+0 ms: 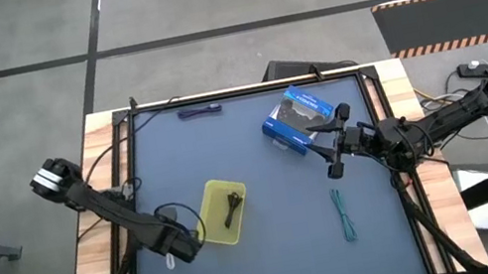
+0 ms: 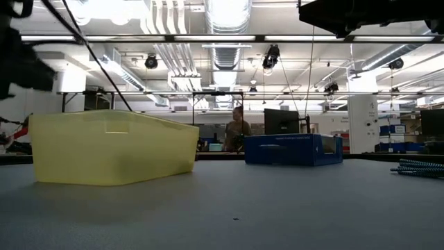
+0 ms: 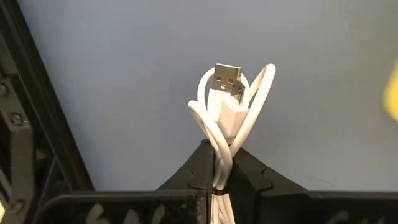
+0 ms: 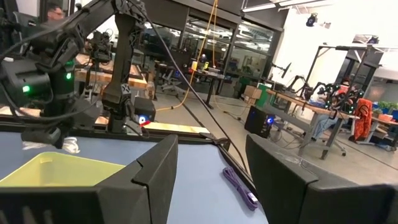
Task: Pick and place USB-C Cables
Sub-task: Put the white charger cable into the yellow bin
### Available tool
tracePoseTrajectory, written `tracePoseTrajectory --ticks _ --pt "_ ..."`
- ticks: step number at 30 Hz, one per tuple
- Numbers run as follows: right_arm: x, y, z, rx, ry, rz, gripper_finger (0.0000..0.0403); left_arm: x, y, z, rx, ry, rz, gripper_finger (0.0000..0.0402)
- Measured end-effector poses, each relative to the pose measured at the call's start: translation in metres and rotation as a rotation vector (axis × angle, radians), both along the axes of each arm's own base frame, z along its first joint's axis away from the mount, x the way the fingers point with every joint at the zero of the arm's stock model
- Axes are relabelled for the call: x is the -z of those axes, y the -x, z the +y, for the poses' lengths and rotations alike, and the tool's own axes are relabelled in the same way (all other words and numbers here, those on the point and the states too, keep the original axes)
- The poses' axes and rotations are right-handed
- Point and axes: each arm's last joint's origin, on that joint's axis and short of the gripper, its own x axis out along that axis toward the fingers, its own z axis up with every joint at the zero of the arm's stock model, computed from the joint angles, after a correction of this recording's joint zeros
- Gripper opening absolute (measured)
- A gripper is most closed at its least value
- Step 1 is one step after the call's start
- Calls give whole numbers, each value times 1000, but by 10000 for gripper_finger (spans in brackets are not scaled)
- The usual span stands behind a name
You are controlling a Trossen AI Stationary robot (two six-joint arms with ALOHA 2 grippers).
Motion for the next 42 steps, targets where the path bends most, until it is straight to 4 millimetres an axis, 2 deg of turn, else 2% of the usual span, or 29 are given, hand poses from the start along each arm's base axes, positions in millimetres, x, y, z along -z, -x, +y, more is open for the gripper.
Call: tracePoseTrajectory --ticks 11,24,32,36,42 --pt "0 0 0 1 1 1 183 -50 -3 5 33 -107 -176 12" --pt "0 0 0 2 7 2 183 -105 -30 9 34 -193 -450 12" --pt "0 0 0 15 0 0 183 -117 -59 24 68 -209 -470 12" --pt "0 0 -1 49 -5 1 183 -118 -78 31 91 -194 -518 12" --pt "0 0 -1 51 -5 2 183 -121 -96 43 118 -196 -527 12"
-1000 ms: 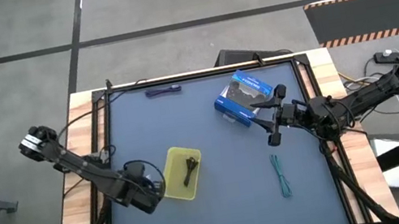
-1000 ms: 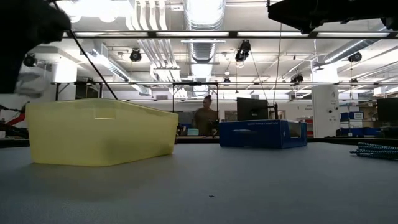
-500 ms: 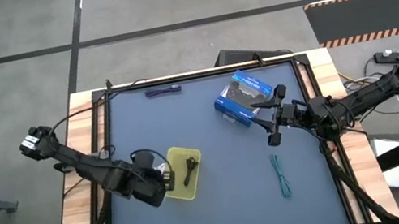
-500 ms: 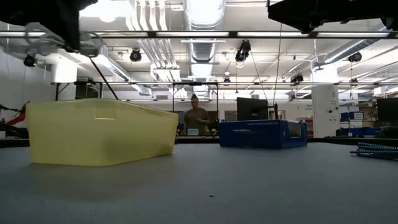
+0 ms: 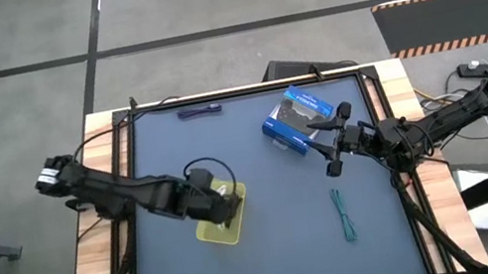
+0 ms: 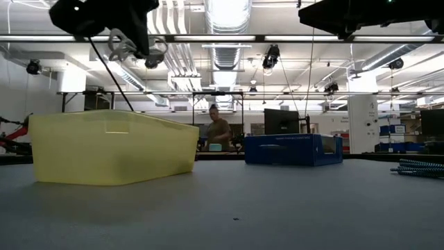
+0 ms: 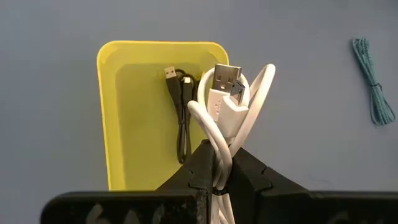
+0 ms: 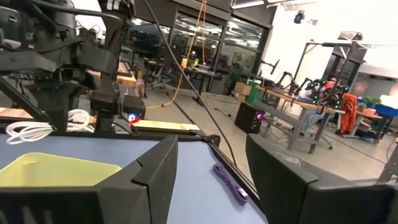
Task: Pick and place USB-C Cables
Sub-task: Put the white charger cable into the yellow bin
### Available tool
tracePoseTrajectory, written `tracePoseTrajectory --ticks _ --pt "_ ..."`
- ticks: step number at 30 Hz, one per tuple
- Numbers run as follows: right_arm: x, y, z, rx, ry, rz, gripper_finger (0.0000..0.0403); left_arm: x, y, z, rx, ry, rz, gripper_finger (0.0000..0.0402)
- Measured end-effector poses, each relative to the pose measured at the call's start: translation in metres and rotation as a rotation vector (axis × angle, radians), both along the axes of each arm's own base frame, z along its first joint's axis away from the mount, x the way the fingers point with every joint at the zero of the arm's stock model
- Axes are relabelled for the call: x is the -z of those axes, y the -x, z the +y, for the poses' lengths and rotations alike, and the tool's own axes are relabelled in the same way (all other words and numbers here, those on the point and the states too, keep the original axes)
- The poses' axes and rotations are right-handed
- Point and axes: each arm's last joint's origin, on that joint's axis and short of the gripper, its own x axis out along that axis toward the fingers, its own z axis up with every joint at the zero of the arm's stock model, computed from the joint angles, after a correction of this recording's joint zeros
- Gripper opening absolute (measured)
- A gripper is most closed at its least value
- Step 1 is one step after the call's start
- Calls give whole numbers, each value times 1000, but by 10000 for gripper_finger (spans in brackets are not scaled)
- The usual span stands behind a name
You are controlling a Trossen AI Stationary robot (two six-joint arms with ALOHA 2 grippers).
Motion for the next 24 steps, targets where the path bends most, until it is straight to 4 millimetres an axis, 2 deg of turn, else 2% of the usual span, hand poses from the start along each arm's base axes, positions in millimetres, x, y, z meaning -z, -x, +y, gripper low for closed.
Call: tracePoseTrajectory --ticks 24 --pt "0 0 0 1 7 2 183 38 -30 40 81 27 183 12"
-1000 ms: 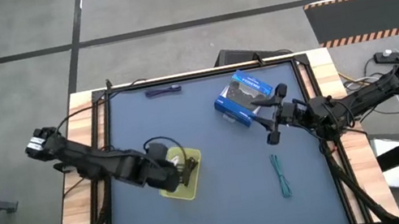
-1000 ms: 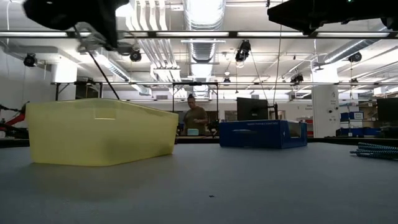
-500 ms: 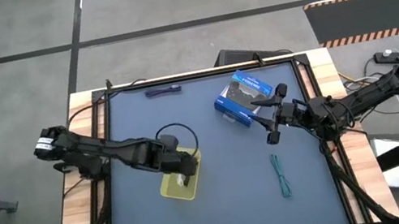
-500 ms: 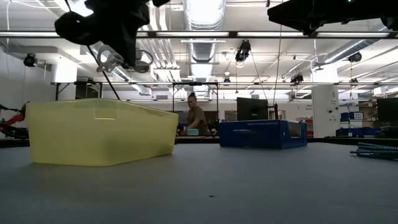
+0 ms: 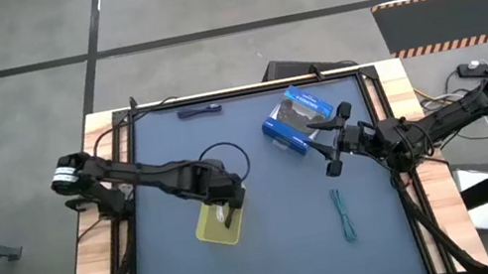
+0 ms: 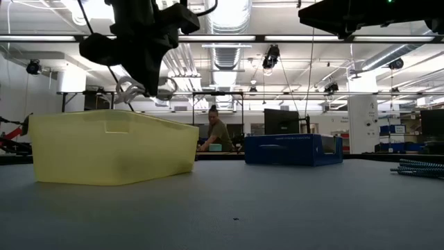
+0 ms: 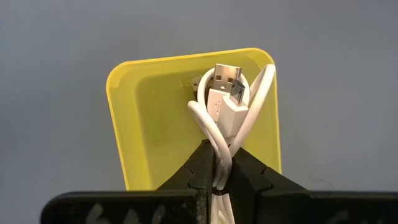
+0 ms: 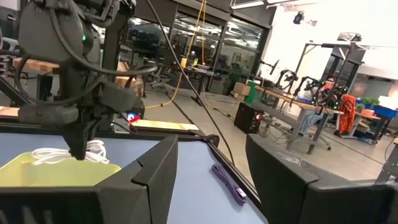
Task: Pick and place USB-C Cables
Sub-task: Put the white charger cable into the yellow bin
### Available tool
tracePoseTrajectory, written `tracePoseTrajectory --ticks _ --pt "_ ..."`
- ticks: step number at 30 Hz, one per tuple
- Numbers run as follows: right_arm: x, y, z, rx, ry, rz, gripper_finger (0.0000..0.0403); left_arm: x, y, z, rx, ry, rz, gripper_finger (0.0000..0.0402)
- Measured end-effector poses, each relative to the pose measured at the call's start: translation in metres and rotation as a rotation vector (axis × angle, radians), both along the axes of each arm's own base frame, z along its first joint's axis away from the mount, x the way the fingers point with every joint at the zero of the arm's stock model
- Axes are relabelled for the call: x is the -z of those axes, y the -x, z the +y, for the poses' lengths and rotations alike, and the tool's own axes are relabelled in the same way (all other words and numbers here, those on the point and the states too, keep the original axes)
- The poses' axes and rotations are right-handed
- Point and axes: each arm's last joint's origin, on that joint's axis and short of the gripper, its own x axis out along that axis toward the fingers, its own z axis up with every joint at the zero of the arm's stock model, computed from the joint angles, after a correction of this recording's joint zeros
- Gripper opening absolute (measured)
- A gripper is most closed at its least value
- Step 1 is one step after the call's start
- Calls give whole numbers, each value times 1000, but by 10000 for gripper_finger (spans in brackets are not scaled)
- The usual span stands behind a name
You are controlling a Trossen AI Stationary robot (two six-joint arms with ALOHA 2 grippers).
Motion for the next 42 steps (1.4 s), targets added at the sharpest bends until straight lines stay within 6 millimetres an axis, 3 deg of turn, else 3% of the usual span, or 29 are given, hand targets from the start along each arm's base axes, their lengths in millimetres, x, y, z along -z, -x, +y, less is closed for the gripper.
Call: tracePoseTrajectory --ticks 25,42 --pt "1 0 0 2 5 14 183 60 -23 -2 85 -19 199 12" --pt "2 0 0 3 7 21 183 73 -23 -3 83 -9 252 12"
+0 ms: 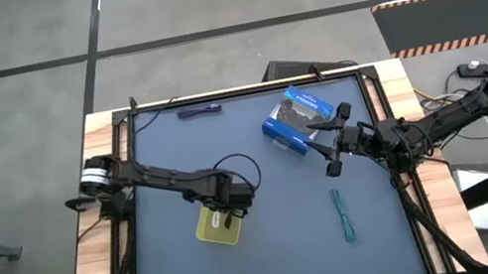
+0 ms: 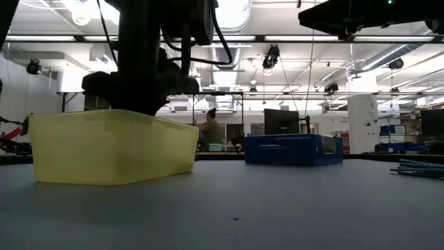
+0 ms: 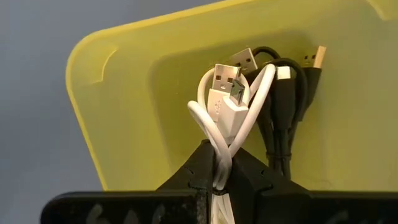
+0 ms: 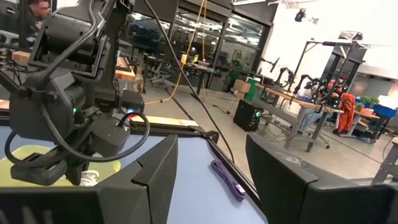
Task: Pick and place USB-C Cables
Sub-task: Put the white charger cable into the yellow bin
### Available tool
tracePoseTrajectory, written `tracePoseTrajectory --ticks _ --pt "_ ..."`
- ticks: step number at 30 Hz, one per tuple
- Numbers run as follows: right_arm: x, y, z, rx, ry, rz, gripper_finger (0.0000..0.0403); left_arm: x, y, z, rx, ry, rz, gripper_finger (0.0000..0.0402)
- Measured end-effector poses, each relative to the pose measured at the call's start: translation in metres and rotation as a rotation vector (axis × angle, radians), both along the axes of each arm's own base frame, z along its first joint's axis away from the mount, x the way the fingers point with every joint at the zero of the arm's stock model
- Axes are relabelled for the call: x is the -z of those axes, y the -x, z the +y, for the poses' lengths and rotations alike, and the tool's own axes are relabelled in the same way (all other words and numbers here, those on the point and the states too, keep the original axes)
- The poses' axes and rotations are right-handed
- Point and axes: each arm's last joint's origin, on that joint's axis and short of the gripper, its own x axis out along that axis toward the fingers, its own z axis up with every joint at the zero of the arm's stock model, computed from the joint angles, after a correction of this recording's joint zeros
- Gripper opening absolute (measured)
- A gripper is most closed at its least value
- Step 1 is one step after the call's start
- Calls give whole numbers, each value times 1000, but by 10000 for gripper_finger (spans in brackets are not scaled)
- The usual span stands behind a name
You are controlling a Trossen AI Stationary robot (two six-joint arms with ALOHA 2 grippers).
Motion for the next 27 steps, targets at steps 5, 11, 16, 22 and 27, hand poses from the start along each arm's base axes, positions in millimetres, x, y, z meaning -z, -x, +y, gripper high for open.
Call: tracePoseTrajectory --ticks 5,11,16,22,27 --pt "0 0 0 0 0 2 183 4 0 0 0 -2 11 12" --pt "0 0 0 0 0 2 183 8 2 0 -7 -3 20 12" --pt "0 0 0 0 0 3 183 14 6 1 -32 -4 34 12" --pt "0 0 0 0 0 3 183 18 6 1 -32 2 18 13" --pt "0 0 0 0 0 3 183 18 6 1 -32 2 15 37"
